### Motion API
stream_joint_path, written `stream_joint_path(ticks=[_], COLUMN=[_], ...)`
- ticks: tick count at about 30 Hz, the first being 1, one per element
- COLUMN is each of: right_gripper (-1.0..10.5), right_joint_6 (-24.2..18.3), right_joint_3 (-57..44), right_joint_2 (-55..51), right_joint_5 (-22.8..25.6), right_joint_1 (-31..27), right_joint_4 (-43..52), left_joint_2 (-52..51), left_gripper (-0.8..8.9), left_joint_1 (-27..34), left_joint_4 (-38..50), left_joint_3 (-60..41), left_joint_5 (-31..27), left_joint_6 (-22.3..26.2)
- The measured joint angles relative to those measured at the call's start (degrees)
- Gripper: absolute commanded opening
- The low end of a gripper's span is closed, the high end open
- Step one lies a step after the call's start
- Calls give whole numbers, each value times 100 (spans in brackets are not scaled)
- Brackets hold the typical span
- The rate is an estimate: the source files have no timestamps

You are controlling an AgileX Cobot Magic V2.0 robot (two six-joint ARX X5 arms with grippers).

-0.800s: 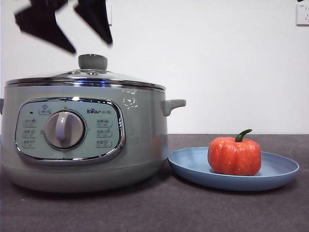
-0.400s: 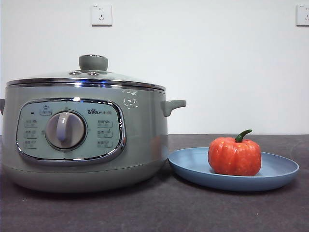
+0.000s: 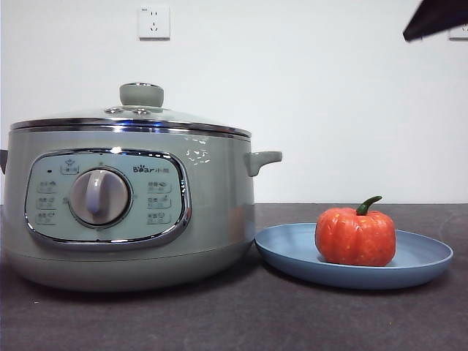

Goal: Take the pumpkin out from the steamer,put the pumpkin in the blue plate,close the lid

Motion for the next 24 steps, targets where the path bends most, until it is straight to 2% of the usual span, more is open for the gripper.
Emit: stream_joint_path(ticks=[5, 11, 24], right_gripper=[1, 1, 1], right_joint_6=[98, 208, 232], right_joint_3=[-356, -356, -356], right_joint_2=[-190, -153, -153], right_joint_5=[116, 116, 116], right_joint_1=[11, 7, 7], right_joint_4=[356, 302, 302], left_joint_2=[-452, -448, -452], left_gripper=[-7, -3, -3], left_joint_1=[-42, -42, -46], left_joint_4=[164, 201, 22], left_joint_3=[-778, -776, -776], left_joint_5=[-94, -101, -107], left_joint_6=[-105, -262, -190])
